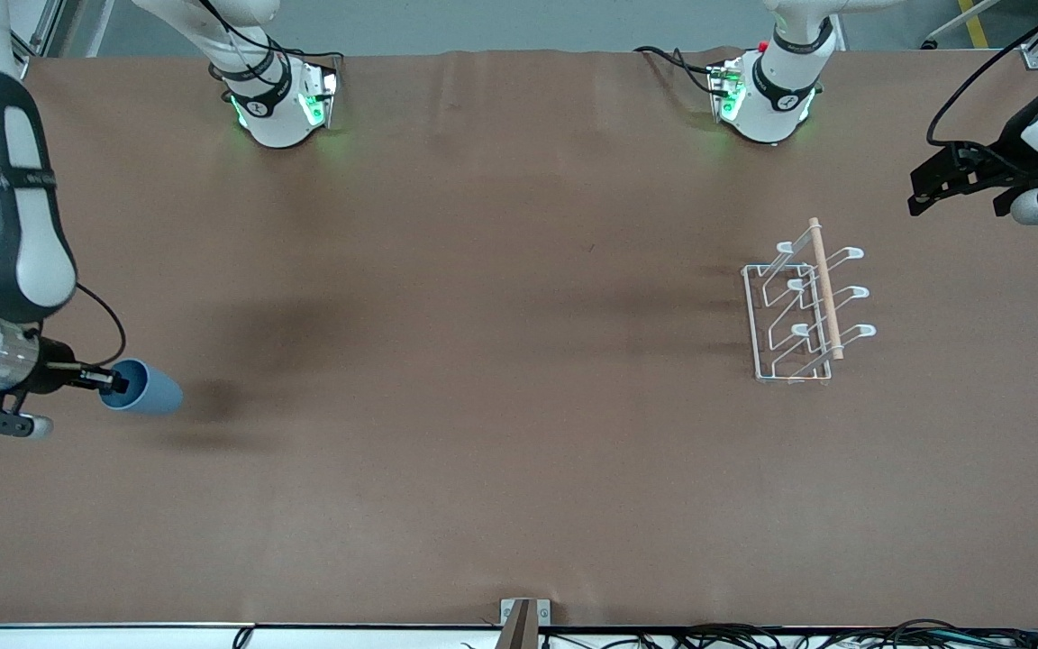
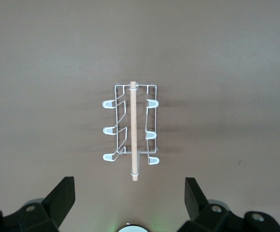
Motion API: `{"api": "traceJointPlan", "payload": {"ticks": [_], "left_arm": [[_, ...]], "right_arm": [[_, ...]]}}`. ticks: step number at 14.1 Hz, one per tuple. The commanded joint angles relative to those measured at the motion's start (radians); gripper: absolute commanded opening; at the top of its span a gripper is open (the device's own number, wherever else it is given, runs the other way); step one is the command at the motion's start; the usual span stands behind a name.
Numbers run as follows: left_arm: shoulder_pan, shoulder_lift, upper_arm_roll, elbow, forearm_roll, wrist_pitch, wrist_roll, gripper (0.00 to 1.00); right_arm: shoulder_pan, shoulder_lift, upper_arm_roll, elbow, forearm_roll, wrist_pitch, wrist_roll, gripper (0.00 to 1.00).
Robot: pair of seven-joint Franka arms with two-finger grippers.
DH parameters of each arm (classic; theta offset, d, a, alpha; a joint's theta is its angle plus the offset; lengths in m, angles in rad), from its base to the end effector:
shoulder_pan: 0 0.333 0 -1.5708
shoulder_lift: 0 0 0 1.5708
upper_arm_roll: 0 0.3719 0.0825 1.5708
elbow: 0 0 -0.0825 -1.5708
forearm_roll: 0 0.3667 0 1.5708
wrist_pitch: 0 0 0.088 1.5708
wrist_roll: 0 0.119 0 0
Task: Hang cup on cup holder
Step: 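Lift the blue cup with the right gripper while the left gripper approaches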
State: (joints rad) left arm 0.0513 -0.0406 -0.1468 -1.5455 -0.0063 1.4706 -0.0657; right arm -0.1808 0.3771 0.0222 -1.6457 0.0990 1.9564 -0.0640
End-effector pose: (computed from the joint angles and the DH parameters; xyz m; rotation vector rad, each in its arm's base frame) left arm 0.5092 -0.0517 0.6922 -3.1383 0.0472 0.0544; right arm 0.6523 -0.0985 0.4383 -3.0280 0.2065 0.0835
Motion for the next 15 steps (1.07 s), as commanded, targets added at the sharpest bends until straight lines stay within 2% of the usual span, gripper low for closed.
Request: {"api": "traceJointPlan", "payload": {"ticks": [1,3,5,9,11,12,13,15], "left_arm": [[-0.005,-0.001,-0.004,0.008,-0.011,-0.013,0.014,1.0],[-0.007,0.007,-0.017,0.013,-0.009,-0.012,0.014,1.0],[-0.01,0.016,-0.057,0.018,-0.009,-0.007,0.014,1.0],[-0.014,0.056,-0.197,0.019,-0.008,0.066,0.014,1.0],[-0.024,0.073,-0.267,0.019,-0.009,0.106,0.015,1.0],[-0.028,0.093,-0.304,0.024,-0.009,0.128,0.015,1.0],[-0.027,0.116,-0.348,0.048,-0.009,0.143,0.015,1.0],[-0.028,0.163,-0.42,0.109,-0.009,0.145,0.017,1.0]], "right_arm": [[0.003,-0.087,0.054,0.033,0.077,-0.114,-0.007,0.01],[0.006,-0.096,0.058,0.088,0.207,-0.213,-0.013,0.01],[0.017,-0.098,0.061,0.127,0.298,-0.292,-0.019,0.02],[0.079,-0.115,0.061,0.129,0.549,-0.295,-0.031,0.02],[0.115,-0.112,0.058,0.127,0.713,-0.288,-0.031,0.02],[0.13,-0.112,0.058,0.129,0.758,-0.286,-0.031,0.02],[0.142,-0.107,0.059,0.129,0.806,-0.287,-0.034,0.02],[0.193,-0.101,0.058,0.121,0.968,-0.294,-0.053,0.02]]}}
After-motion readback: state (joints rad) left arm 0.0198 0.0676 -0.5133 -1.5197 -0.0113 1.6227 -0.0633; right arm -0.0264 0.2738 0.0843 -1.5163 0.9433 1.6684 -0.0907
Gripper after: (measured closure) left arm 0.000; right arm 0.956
